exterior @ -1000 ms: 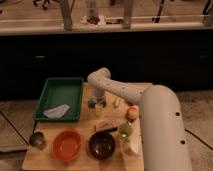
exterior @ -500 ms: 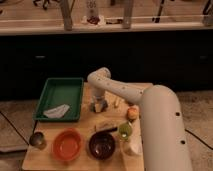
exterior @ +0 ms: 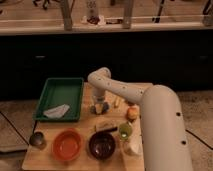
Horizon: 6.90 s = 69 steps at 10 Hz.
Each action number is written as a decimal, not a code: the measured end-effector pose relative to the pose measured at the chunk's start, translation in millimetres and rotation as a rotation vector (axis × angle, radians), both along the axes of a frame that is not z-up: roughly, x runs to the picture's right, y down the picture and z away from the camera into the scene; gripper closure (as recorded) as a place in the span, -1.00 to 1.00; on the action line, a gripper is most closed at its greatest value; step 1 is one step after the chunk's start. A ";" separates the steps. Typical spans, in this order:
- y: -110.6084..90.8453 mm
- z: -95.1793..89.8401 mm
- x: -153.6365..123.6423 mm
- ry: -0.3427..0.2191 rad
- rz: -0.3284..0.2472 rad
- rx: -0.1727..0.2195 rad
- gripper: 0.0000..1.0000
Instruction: Place sponge in red bowl
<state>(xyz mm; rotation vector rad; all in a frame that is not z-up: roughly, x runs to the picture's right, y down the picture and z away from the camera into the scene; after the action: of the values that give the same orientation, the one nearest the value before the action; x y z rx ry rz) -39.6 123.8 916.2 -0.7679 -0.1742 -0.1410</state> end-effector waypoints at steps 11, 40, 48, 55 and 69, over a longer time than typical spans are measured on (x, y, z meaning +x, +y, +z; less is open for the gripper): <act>-38.7 -59.3 36.1 0.012 -0.051 0.033 0.96; 60.0 -182.8 -57.5 -0.332 -0.528 0.081 0.96; 76.6 -194.6 -98.5 -0.434 -0.627 0.100 0.96; 86.2 -197.9 -120.3 -0.490 -0.685 0.104 0.96; 99.0 -196.1 -139.6 -0.584 -0.759 0.124 0.96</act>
<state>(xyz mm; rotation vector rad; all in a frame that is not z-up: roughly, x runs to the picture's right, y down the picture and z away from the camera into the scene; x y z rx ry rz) -179.2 222.9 720.2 -0.6199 -0.4161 -1.0919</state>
